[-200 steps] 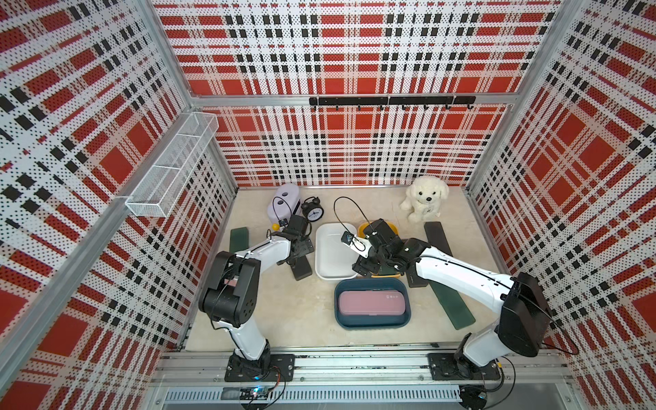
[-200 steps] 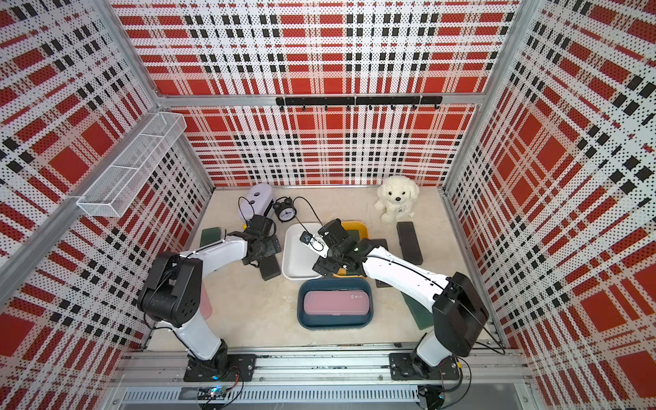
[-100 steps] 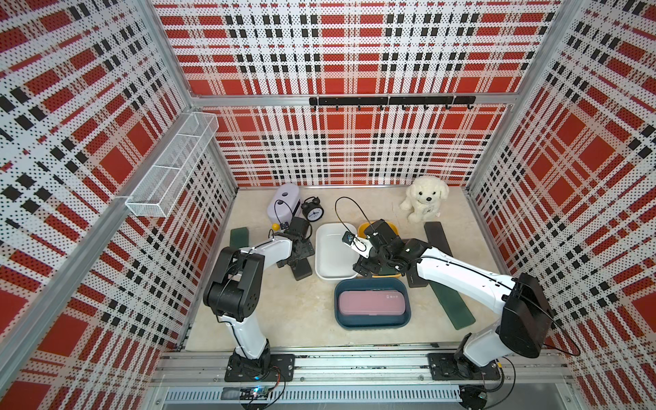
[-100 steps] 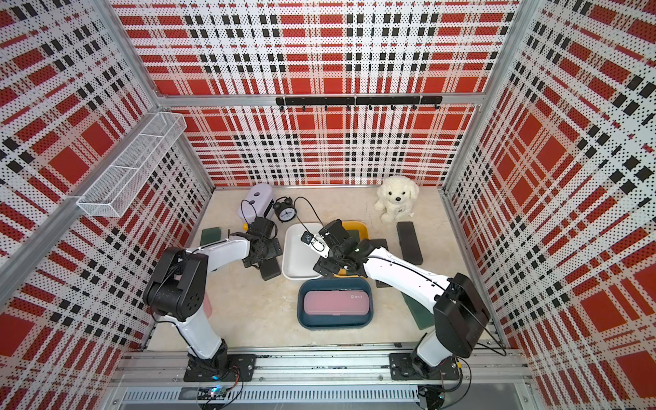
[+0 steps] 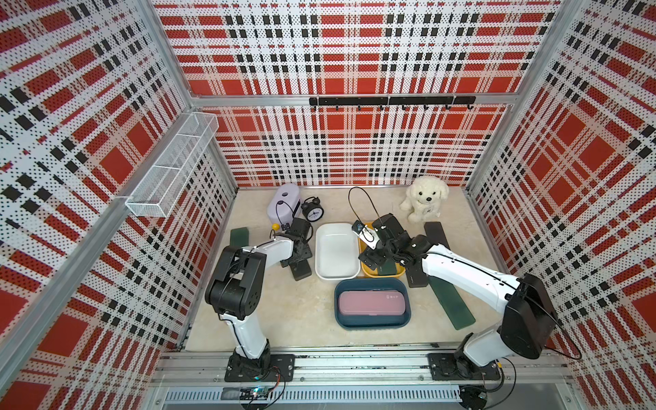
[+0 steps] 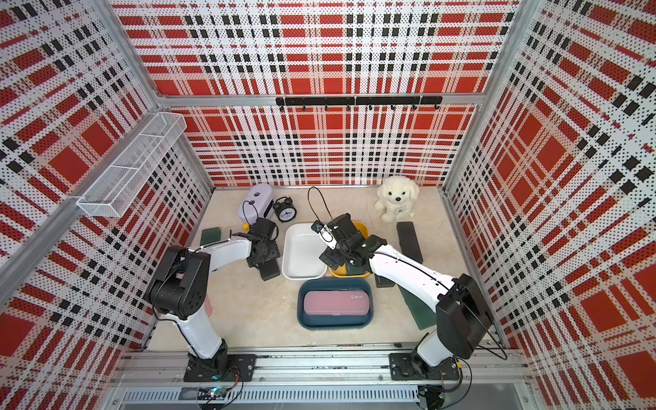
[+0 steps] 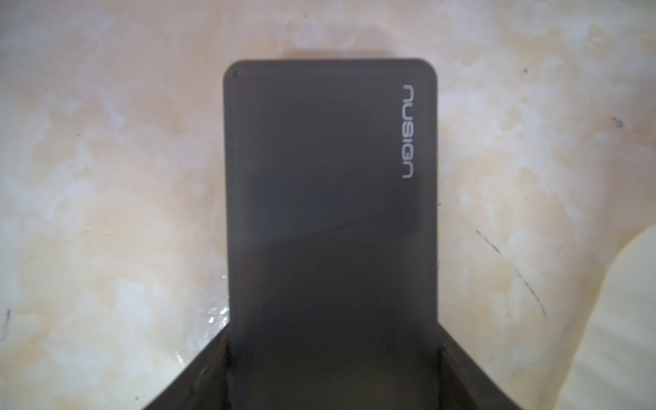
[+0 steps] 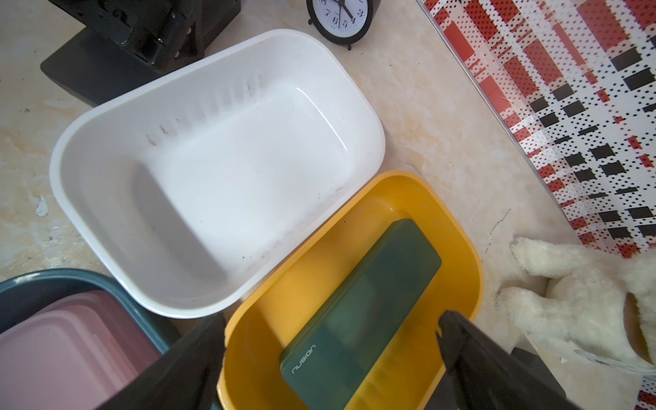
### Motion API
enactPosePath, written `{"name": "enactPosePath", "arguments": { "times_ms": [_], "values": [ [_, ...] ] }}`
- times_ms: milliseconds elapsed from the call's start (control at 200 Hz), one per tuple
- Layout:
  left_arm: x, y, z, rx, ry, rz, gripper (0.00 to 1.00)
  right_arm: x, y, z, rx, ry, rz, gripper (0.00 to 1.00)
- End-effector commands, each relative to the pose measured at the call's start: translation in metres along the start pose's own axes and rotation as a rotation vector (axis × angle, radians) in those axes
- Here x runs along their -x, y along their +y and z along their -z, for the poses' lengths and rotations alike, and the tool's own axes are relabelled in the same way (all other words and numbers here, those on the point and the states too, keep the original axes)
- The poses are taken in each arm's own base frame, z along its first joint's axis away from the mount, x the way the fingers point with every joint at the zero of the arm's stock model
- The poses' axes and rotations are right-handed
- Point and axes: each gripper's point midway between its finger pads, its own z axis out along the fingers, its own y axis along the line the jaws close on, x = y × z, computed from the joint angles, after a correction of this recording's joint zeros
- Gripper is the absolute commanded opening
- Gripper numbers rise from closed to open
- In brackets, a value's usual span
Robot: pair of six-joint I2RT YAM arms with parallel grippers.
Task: Place the pencil cases by color into the storage box
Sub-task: Pick up the pencil case from the center of the board.
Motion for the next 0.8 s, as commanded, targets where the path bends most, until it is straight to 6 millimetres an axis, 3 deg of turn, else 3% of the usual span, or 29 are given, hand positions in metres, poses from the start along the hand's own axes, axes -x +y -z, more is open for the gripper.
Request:
{"name": "enactPosePath", "arguments": {
  "times_ms": [0, 471, 792],
  "values": [
    [-0.001, -0.001, 0.003, -0.008, -0.007, 0.000, 0.60, 0.006, -0.006, 0.010, -0.023, -0.036, -0.034, 1.00],
    [0.029, -0.013, 0.051, -0.033, -0.091, -0.043, 0.54, 0.006, -0.028, 0.017, -0.075, -0.045, -0.130, 1.00],
    [0.055, -0.025, 0.086, 0.004, -0.160, -0.118, 0.51, 0.002, -0.056, 0.031, -0.124, -0.079, -0.244, 1.00]
  ]
}}
